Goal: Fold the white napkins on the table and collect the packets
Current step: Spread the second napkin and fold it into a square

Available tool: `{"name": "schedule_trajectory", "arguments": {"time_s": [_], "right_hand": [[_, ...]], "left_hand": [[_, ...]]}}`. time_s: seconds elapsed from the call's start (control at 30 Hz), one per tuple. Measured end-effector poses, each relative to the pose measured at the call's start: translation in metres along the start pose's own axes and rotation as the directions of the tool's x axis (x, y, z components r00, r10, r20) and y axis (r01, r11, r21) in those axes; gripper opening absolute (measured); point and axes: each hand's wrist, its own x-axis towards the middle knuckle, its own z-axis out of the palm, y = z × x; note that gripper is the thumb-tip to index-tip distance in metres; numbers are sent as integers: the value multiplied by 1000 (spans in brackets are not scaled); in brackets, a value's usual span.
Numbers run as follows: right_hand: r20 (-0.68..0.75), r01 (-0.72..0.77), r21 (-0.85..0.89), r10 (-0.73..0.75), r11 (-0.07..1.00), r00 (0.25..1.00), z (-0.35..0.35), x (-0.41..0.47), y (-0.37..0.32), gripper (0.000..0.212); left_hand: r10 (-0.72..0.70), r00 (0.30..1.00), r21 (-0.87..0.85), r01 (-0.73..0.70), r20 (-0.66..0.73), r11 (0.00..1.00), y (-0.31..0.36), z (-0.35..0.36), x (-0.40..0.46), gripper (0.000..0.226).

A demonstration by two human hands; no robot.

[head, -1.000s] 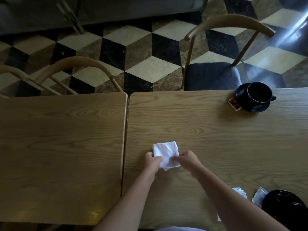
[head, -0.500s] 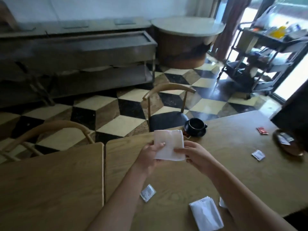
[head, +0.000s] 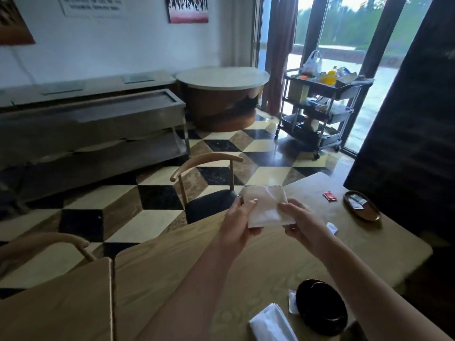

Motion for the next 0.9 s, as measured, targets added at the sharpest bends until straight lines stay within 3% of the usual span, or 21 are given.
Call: {"name": "schedule_trajectory", "arguments": {"time_s": [0.23,0.37,0.47,0.67,0.9], "right_hand": [[13,-61,-10,61,998,998,-77,61,3,28],[21,-118,-53,120,992,993,-121,131,7,26],[9,-156,-119,158,981,987,-151,188,21,22],[-4,-300,-189,305,935,953,-190,282,74,17],[-18,-290,-517,329,805,944,-189,373,136,20]], "left_hand": [[-39,997,-37,36,-63,999,-37,46,84,44],[-91,978,13,95,-188,995,-58,67,150,38],[-175,943,-58,165,-282,985,-78,78,198,29],[-521,773,-414,367,-362,833,-137,76,256,10],[-593,604,-444,397,-532,803,-189,49,316,8]]}}
